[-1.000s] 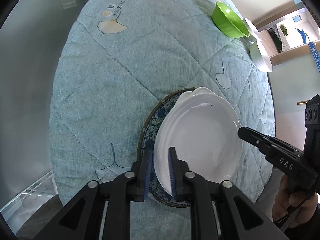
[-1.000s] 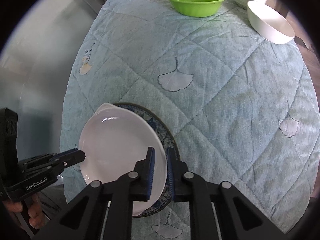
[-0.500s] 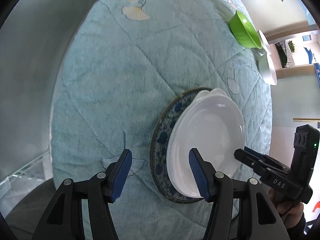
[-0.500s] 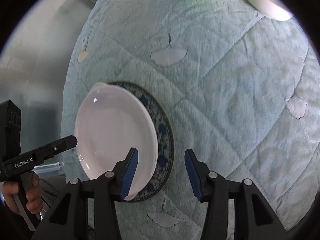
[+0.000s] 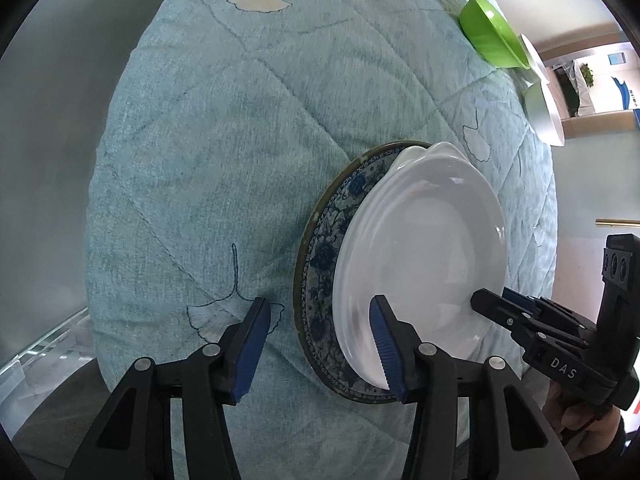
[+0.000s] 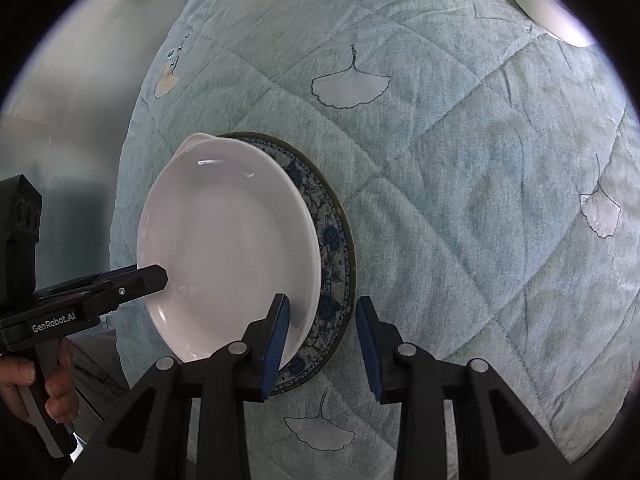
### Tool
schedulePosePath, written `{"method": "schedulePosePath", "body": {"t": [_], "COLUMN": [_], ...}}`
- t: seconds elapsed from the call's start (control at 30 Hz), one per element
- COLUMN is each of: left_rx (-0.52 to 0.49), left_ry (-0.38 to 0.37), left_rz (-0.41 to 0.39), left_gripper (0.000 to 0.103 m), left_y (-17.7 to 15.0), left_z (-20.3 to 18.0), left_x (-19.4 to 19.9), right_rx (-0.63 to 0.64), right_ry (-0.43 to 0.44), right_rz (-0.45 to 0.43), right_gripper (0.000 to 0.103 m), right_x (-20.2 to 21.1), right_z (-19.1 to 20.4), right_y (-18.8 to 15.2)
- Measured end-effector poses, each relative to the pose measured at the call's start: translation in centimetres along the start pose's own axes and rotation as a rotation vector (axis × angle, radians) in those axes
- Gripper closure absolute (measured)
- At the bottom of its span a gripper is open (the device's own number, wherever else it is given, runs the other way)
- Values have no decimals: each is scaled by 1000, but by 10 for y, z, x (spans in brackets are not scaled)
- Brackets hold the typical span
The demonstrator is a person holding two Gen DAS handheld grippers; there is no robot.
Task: Organize plates and bowls
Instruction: 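Move both grippers to the rim of the lime-green bowl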
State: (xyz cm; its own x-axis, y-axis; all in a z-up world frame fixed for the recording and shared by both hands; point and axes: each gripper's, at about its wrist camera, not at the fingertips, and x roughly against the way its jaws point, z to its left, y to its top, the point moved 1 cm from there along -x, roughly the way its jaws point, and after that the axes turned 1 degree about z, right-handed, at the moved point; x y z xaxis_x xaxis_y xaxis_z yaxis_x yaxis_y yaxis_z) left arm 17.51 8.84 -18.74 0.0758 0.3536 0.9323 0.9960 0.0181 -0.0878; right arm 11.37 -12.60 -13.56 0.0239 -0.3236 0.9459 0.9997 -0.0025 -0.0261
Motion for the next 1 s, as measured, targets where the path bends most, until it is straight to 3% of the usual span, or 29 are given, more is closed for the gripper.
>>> {"method": "schedulePosePath", "body": {"t": [0.13,0.2,0.23,0.27,0.4,0.47,0.6,0.73,0.87,1.0], "left_rx": [-17,-37,-53,-68,-142,-176,-226,-303,-312,-354], "left_ry": [16,44,55,61,27,-3,-56,-13,-62,4], "left_rz": [-64,-130,-163,-187,-322,-351,-392,-434,-396,-347], "left_gripper": [54,54,53,50,21,19,19,19,19,19], "left_y": [2,5,6,8,29,44,102,164,222,272], "left_z": [-2,-9,-14,-19,-58,-76,-123,-170,-199,-224], "left_x": [15,33,42,51,91,104,132,155,156,126], "right_rx": [-35,-59,-60,-62,-72,-87,-29,42,70,61], "right_ry": [1,20,32,50,31,38,54,1,-27,-23], "right_rz": [1,-48,-74,-129,-273,-334,-410,-463,-413,-340], "right_gripper": [66,49,31,18,14,1,0,0,0,0], "right_x": [-1,13,20,35,87,114,168,212,217,192], "right_z": [1,-7,-11,-16,-43,-60,-77,-83,-93,-103], "right_y": [3,6,8,12,27,40,79,131,182,235]}}
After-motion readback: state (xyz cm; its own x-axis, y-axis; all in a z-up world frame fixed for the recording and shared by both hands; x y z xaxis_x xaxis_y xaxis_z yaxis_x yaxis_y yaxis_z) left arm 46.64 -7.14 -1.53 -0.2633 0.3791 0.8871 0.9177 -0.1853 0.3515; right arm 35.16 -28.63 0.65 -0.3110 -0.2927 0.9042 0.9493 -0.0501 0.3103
